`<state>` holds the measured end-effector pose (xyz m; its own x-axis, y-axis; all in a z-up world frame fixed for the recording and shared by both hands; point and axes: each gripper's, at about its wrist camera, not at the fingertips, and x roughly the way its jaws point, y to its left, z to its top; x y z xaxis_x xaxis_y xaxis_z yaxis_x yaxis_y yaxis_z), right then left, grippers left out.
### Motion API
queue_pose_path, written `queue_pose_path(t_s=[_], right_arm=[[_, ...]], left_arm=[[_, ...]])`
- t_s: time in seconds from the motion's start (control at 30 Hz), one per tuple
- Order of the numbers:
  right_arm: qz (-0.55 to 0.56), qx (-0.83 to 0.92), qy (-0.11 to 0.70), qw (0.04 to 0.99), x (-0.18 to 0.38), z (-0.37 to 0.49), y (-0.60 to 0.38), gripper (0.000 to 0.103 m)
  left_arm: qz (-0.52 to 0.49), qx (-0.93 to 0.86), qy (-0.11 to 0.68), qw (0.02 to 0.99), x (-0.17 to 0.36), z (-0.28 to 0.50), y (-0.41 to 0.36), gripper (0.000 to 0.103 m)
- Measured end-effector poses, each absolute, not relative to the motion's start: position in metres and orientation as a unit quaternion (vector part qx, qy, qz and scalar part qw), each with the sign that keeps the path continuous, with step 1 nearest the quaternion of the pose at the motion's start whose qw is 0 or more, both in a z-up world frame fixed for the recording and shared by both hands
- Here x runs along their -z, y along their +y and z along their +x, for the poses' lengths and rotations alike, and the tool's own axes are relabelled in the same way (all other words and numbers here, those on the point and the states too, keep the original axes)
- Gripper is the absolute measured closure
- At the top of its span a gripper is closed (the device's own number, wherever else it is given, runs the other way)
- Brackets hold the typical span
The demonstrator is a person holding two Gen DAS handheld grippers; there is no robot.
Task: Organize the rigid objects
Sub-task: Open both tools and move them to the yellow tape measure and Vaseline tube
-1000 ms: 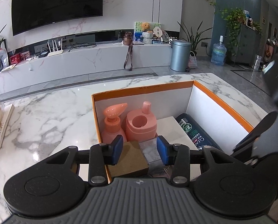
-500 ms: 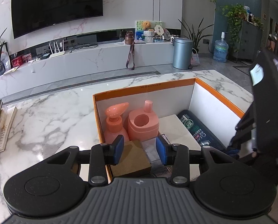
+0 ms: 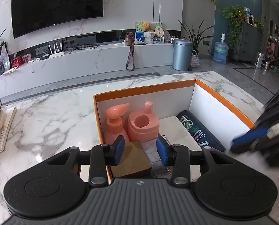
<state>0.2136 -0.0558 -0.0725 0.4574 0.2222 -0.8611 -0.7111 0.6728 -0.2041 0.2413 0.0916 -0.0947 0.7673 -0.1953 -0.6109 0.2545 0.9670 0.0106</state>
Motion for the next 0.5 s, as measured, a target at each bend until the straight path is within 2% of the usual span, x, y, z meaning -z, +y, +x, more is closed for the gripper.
queue_pose_path(t_s=[0.2,0.23,0.27,0.43,0.5], right_arm=[[-0.107,-0.245,0.399,0.877,0.033,0.219,-0.128,0.094],[-0.089,-0.231,0.398,0.884,0.031,0.218,-0.14,0.09],[-0.075,-0.218,0.4,0.887,0.035,0.218,-0.152,0.084],[-0.009,-0.161,0.436,0.886,0.056,0.212,-0.21,0.081],[0.0,-0.139,0.456,0.879,0.076,0.214,-0.226,0.075]], left_arm=[[0.073,0.109,0.324,0.937,0.095,0.242,0.084,0.056],[0.083,0.105,0.322,0.937,0.095,0.241,0.082,0.056],[0.099,0.098,0.32,0.937,0.094,0.24,0.079,0.052],[0.126,0.115,0.312,0.935,0.076,0.222,0.055,0.052],[0.134,0.159,0.304,0.93,0.061,0.215,0.039,0.049]])
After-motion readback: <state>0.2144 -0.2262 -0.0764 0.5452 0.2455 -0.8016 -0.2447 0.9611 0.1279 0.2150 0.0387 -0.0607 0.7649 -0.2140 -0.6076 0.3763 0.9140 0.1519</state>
